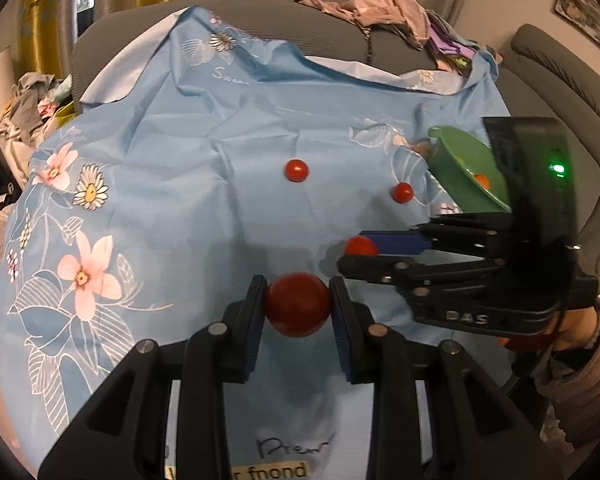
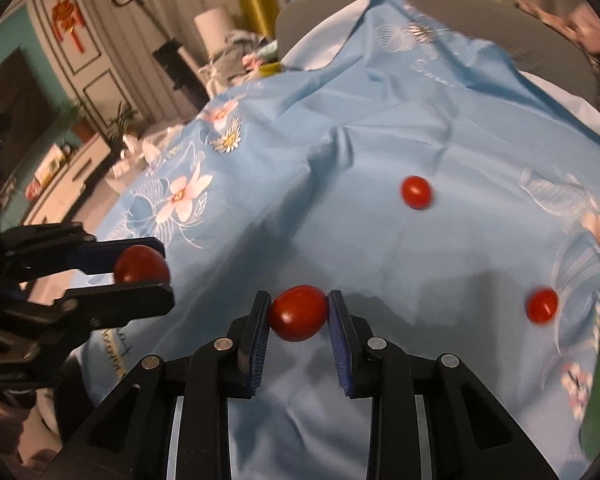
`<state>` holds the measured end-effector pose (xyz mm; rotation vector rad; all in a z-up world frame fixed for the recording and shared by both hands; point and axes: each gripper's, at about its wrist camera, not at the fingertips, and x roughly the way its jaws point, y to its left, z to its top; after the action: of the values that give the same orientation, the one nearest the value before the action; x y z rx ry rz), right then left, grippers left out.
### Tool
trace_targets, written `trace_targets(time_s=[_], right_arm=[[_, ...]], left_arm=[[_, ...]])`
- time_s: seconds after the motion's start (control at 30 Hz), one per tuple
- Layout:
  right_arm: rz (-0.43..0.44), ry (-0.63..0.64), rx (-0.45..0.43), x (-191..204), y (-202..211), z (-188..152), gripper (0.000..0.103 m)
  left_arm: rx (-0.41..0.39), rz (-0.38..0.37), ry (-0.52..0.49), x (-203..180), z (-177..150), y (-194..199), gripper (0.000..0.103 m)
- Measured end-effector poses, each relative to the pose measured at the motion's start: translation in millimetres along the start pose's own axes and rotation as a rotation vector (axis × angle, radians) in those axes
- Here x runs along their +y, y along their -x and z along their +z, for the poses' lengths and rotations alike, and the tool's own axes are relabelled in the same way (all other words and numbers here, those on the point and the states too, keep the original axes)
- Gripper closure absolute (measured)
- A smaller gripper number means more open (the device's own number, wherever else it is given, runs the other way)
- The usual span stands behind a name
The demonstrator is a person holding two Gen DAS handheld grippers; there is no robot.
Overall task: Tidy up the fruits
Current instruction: 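Carry both tomatoes over the green bowl and open both tools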
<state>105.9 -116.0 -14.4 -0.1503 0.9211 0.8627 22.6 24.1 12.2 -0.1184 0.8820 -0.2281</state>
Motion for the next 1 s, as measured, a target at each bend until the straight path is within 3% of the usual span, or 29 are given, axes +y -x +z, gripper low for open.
trace_targets(time_s=[0.2,0.53,1.0], right_arm=[[-0.046,-0.086,-0.093,-22.5,47.0,-22.1,0.072],[-0.224,-0.227,-0.25,-90.0,142.0,-52.2,0.072],[-0.338,-0.351,-0.294,-154.3,173.5,-81.5,0.072]], left_arm=[[0.003,-0.039,-0.083,-38.7,15.0,-8.2,0.072],[-0.013,-0.156,-0.226,-121.0,63.1,-32.4,0.072],[0.023,-0.23,-0.404,-223.8,103.3,-88.2,0.072]])
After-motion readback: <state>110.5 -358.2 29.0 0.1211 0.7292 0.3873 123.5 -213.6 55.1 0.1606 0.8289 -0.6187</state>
